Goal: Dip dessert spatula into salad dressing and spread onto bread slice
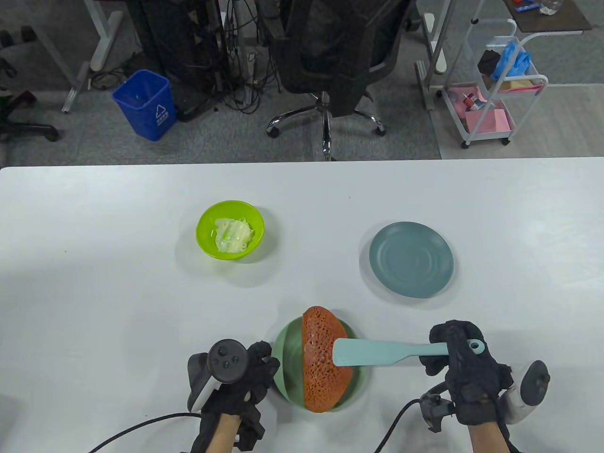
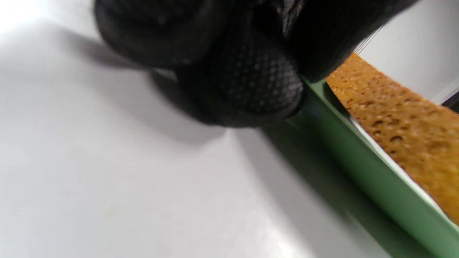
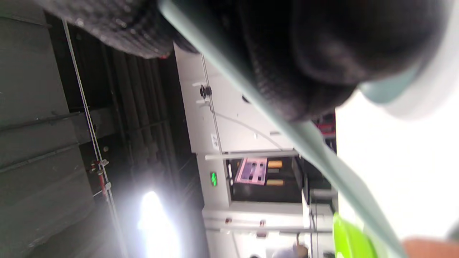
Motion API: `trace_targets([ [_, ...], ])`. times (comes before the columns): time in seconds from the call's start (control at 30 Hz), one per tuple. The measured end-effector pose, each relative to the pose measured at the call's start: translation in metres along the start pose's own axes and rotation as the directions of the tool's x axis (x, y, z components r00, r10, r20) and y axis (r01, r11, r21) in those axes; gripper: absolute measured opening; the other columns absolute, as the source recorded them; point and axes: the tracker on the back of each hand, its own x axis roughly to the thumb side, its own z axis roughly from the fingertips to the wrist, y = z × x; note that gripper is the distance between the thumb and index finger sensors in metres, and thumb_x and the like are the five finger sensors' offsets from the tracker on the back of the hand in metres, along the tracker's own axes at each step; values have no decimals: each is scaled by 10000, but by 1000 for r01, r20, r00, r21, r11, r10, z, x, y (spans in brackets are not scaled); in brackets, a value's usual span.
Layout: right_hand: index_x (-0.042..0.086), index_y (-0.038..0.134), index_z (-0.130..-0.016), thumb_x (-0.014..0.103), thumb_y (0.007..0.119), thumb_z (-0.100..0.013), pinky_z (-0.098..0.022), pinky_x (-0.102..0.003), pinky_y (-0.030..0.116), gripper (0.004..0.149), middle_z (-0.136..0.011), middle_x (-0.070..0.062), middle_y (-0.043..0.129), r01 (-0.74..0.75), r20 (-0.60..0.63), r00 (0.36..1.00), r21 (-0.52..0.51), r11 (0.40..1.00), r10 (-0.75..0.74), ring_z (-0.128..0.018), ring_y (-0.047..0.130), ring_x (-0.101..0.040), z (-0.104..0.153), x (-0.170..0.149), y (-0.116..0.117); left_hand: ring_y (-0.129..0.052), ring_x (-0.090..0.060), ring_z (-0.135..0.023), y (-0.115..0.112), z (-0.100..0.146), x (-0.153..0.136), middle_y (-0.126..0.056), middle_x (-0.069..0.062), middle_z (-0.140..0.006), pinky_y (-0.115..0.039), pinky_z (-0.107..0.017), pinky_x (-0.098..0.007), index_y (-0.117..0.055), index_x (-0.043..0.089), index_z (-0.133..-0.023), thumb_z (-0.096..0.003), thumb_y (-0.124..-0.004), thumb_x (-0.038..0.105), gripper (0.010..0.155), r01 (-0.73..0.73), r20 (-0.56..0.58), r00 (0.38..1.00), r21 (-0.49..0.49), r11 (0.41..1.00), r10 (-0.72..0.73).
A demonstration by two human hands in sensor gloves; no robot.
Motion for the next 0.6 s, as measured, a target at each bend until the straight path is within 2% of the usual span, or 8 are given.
trace_targets([
  [0.1, 109, 735, -822, 420, 789, -606, -173, -377, 916, 383, -746, -227, 786, 9, -20, 1000, 42, 999, -8, -333, 1005, -423, 2, -4, 12, -1101, -101, -304, 0, 0, 0, -1020, 50, -620, -943, -221, -263, -767, 70, -1021, -606, -827, 432, 554, -2, -1, 1000, -1, 1000, 2],
  [0.3, 98, 731, -827, 389, 805, -603, -184, -376, 940, 376, -755, -240, 782, -83, -30, 996, 109, 991, 87, -350, 1018, -431, 6, -7, 32, -1100, -102, -304, 0, 0, 0, -1019, 49, -620, -943, -221, -264, -769, 68, -1020, -606, -827, 432, 553, -2, -1, 1000, -1, 1000, 2],
  [0.43, 93, 717, -838, 380, 790, -607, -204, -371, 952, 375, -765, -252, 768, -139, -44, 988, 147, 979, 147, -370, 1023, -431, 8, -9, 37, -1100, -100, -306, 0, 0, 0, -1018, 50, -621, -943, -223, -263, -766, 70, -1021, -607, -826, 433, 554, -2, -1, 1000, -1, 1000, 2],
  [0.6, 97, 714, -836, 380, 756, -615, -229, -434, 883, 362, -774, -240, 759, -199, -14, 979, 148, 969, 203, -404, 986, -454, 8, 1, 37, -1099, -101, -306, 0, 0, 0, -1018, 50, -621, -943, -223, -264, -765, 72, -1022, -607, -826, 433, 553, -6, -2, 1000, -4, 1000, 6],
])
